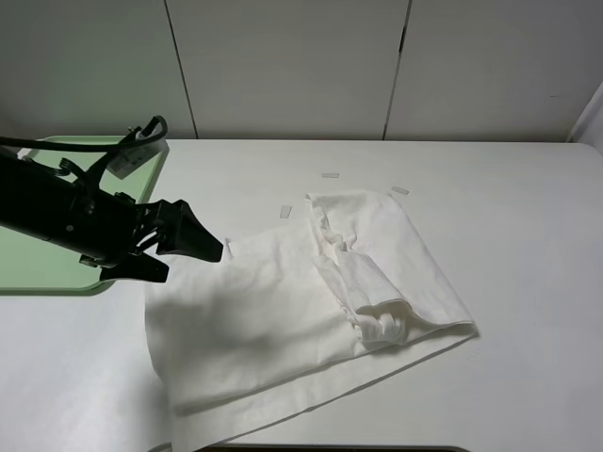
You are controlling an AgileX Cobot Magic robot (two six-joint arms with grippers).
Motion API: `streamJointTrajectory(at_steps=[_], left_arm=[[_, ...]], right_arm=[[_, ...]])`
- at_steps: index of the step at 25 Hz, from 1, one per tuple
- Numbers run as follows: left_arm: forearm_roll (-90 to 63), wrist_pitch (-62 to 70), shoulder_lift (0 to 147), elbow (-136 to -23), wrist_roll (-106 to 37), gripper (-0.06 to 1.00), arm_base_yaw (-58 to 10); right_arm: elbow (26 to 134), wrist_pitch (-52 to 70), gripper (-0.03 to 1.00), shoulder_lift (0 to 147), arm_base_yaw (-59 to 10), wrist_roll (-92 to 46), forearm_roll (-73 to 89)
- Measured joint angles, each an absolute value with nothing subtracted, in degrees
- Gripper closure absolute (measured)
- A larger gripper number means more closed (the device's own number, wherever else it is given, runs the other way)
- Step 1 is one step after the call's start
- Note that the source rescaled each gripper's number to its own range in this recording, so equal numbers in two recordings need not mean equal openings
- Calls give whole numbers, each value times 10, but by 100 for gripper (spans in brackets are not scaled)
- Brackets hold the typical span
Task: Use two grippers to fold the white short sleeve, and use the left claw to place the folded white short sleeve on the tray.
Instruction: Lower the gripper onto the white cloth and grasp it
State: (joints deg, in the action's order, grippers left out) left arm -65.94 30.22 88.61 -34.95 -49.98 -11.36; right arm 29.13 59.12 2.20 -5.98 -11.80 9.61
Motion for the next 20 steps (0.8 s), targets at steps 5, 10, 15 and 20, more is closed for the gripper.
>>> streamJointTrajectory(at_steps=[5, 10, 15, 20], left_arm=[[-676, 309, 917, -341, -510, -3, -111], [-699, 266, 924, -266, -530, -3, -89], [-709, 212, 924, -234, -546, -2, -89], [-767, 180, 927, -228, -619, -1, -88]], right_arm=[[291, 591, -3, 22, -60, -118, 96], [291, 591, -3, 22, -60, -118, 96], [291, 591, -3, 22, -60, -118, 96], [291, 591, -3, 22, -60, -118, 96]])
